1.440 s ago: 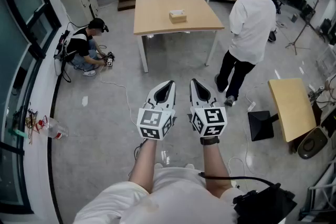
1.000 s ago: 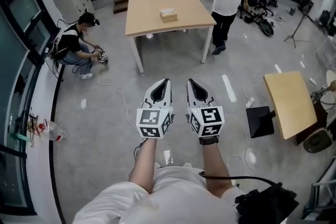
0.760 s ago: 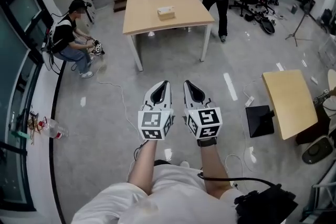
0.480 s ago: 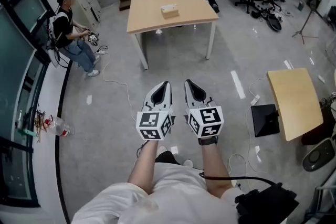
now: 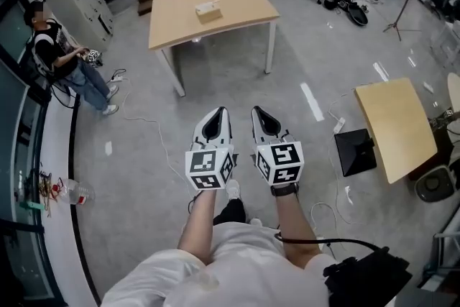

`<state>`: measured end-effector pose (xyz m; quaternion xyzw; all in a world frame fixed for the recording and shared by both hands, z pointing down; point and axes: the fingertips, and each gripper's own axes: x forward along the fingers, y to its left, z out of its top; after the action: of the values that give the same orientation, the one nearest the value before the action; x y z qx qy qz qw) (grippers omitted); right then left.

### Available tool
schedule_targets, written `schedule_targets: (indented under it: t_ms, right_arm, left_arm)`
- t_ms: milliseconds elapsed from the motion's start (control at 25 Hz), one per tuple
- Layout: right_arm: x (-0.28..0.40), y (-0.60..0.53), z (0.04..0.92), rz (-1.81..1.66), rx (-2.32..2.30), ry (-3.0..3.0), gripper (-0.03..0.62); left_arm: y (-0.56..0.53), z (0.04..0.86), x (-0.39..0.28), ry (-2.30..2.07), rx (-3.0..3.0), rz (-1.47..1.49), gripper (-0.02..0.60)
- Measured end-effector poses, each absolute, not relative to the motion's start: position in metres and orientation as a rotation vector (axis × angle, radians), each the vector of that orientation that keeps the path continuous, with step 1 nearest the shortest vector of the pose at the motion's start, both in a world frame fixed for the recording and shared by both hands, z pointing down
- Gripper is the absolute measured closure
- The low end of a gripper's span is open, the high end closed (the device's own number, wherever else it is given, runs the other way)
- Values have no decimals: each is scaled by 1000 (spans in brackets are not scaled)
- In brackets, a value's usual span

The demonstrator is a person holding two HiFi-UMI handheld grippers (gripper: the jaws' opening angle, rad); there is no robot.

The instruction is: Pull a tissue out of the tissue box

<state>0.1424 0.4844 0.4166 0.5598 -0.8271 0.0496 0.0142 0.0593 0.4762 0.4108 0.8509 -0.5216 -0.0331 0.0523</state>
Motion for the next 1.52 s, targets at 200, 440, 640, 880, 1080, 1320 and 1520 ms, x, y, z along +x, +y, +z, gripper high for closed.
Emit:
schedule_targets:
  t_ms: [200, 440, 640, 880, 1080, 1320, 1520]
  right_arm:
    - [137, 424, 407, 119, 1754, -2539, 592]
    - [101, 341, 390, 82, 1747, -2536, 592]
    - [66, 284, 386, 75, 1709, -2566, 592]
    - [34, 239, 404, 95, 1658, -2566, 592]
    - [31, 194, 416, 139, 1619, -2591, 592]
    - [39, 111, 410, 120, 1523, -2664, 592]
    - [62, 28, 379, 85, 1479, -2747, 592]
  left_arm:
    - [415, 405, 55, -1565, 2613, -114, 580]
    - [332, 385, 21, -1604, 2646, -121, 580]
    - [276, 384, -9, -1612, 2646, -138, 580]
    - [229, 404, -37, -1578, 2563, -180, 580]
    - [189, 415, -46, -1618, 2516, -181, 580]
    - [112, 413, -40, -1719, 2475, -150, 580]
    - [47, 389, -14, -1814, 2494, -125, 580]
